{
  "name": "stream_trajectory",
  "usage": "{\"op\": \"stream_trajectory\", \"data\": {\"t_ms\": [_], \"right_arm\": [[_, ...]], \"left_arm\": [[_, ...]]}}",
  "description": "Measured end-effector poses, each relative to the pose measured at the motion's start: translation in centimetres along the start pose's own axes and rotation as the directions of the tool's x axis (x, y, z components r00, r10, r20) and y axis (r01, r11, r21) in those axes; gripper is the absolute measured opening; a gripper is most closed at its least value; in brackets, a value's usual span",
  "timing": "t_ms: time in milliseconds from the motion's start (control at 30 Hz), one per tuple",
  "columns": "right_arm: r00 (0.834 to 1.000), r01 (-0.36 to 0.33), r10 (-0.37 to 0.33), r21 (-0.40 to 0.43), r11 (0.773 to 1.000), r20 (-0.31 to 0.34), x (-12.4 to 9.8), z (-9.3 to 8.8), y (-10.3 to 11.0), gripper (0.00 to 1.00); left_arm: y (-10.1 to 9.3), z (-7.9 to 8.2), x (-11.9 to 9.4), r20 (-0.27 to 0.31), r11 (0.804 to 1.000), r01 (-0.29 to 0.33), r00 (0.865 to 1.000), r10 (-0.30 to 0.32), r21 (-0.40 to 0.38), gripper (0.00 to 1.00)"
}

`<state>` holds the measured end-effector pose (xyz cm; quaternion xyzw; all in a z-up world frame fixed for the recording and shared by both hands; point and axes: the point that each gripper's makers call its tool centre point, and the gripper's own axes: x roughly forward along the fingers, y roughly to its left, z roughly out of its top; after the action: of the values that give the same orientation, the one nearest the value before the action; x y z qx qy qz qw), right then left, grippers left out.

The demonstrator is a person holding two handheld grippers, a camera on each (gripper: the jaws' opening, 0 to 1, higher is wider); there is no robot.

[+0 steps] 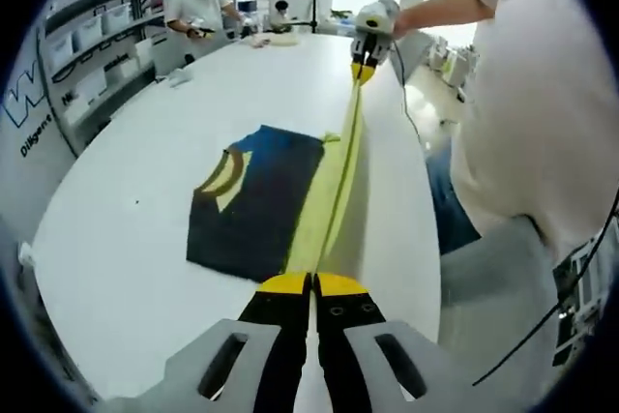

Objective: Fold the garment on the visible template until the final outline fits inside the template.

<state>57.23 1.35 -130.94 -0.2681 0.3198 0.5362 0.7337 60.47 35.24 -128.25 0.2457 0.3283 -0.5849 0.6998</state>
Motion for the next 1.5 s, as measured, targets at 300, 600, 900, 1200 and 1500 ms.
{"op": "stream_trajectory", "data": {"t_ms": [300, 600, 900, 1200, 1500], "right_arm": [[0.996, 0.085, -0.086, 0.012, 0.996, 0.015, 1.3, 0.7, -6.8, 0.00], [0.993, 0.116, -0.117, 0.044, 0.992, 0.014, 3.4, 0.4, -12.3, 0.00], [0.992, 0.125, -0.125, 0.083, 0.989, -0.005, 6.3, -0.2, -16.0, 0.00], [0.993, 0.113, -0.108, 0.129, 0.985, -0.046, 9.4, -1.9, -18.2, 0.00], [0.980, 0.184, -0.171, 0.143, 0.972, -0.098, 10.3, -3.3, -20.2, 0.00]], "left_arm": [[5.6, 1.2, 1.4, 0.008, 0.997, -0.064, 0.998, 0.065, -0.041, 0.00], [10.4, 1.1, 3.7, -0.010, 0.987, -0.107, 0.994, 0.106, -0.120, 0.00], [14.5, 0.0, 6.1, -0.057, 0.967, -0.154, 0.988, 0.145, -0.203, 0.00], [16.8, -1.2, 8.3, -0.110, 0.954, -0.184, 0.981, 0.162, -0.237, 0.01], [20.2, -3.0, 8.5, -0.161, 0.919, -0.316, 0.945, 0.283, -0.236, 0.02]]}}
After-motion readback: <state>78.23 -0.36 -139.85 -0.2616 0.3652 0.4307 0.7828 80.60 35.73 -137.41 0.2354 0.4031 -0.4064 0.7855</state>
